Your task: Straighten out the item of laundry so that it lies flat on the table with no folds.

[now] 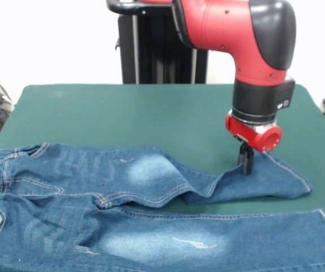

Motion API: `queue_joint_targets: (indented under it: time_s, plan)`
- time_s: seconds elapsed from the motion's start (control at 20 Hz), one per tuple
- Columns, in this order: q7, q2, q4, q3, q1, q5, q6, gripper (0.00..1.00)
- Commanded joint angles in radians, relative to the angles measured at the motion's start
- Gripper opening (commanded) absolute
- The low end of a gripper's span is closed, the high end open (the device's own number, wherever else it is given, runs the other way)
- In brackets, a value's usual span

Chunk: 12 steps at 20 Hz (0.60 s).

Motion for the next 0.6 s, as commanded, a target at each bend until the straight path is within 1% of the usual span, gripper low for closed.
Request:
queue_joint_targets:
  time_s: [0.05, 0.4, 0.6]
  plan:
    - [0.208, -0.029, -0.036, 0.003, 0.038, 0.067, 0.153, 0.00]
    - [0.214, -0.053, -0.040, -0.001, 0.032, 0.060, 0.217, 0.00]
    - [0.211, -0.061, -0.034, 0.013, 0.020, 0.057, 0.221, 0.00]
